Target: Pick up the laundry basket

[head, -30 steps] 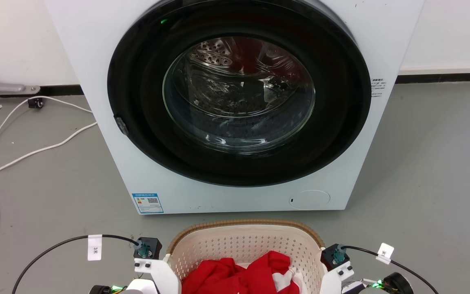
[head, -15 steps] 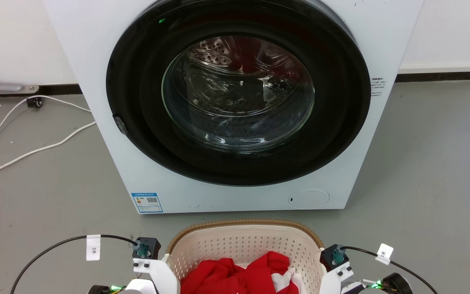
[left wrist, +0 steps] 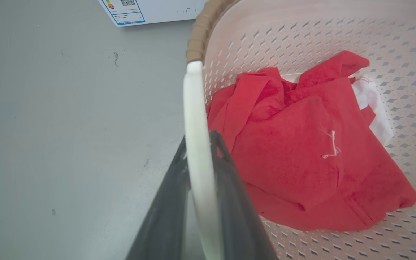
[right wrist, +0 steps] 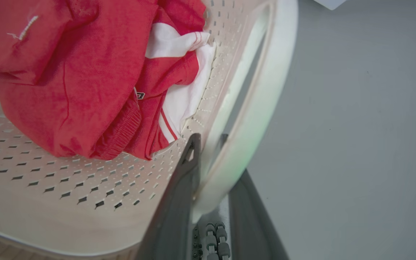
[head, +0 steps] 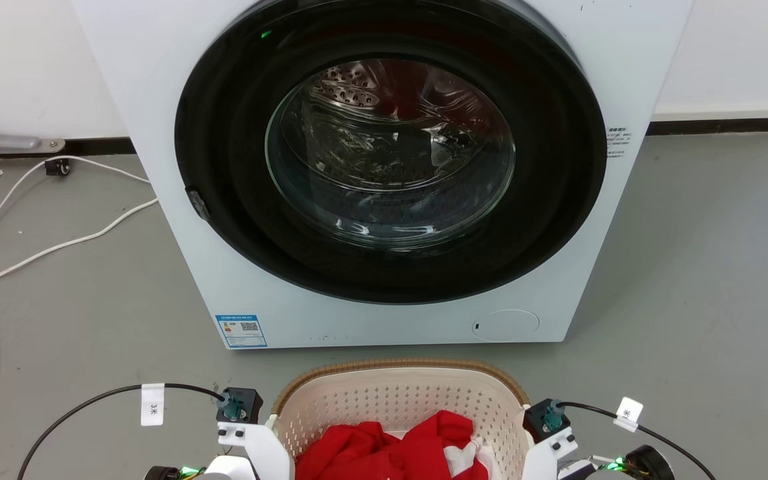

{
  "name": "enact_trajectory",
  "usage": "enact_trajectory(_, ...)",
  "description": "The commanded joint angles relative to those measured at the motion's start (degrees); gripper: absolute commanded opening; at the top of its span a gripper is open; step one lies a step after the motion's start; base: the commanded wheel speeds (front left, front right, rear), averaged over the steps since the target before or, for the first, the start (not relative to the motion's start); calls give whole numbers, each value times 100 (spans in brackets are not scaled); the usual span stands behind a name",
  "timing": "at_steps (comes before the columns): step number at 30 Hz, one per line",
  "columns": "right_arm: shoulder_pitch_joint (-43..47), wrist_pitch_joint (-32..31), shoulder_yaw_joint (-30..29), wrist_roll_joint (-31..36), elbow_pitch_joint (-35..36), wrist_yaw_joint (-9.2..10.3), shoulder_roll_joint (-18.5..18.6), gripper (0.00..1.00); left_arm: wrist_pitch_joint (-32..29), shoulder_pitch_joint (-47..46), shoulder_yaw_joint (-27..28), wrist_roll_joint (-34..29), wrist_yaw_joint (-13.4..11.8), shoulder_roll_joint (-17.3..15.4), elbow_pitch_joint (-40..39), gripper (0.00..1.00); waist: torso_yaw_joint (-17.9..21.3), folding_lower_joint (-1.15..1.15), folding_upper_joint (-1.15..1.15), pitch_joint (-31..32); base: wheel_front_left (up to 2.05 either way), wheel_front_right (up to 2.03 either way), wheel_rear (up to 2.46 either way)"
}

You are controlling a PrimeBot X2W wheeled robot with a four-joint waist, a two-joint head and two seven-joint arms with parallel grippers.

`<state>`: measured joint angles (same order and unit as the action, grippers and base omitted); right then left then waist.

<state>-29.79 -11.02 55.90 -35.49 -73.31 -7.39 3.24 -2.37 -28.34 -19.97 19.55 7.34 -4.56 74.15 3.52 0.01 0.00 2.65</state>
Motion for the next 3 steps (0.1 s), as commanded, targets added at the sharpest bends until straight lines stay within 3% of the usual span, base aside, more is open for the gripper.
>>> enact_trajectory(1, -60, -6, 72, 11, -23, -19, -11, 0, 38, -116, -24, 10, 13, -26, -63, 0, -3, -1, 0, -1, 0, 0, 0)
enact_trajectory(3, -54, -3, 108, -4, -26, -19, -3, 0, 41, -122, -37, 22, 13, -24, -63, 0, -8, -1, 0, 0, 0, 0, 0)
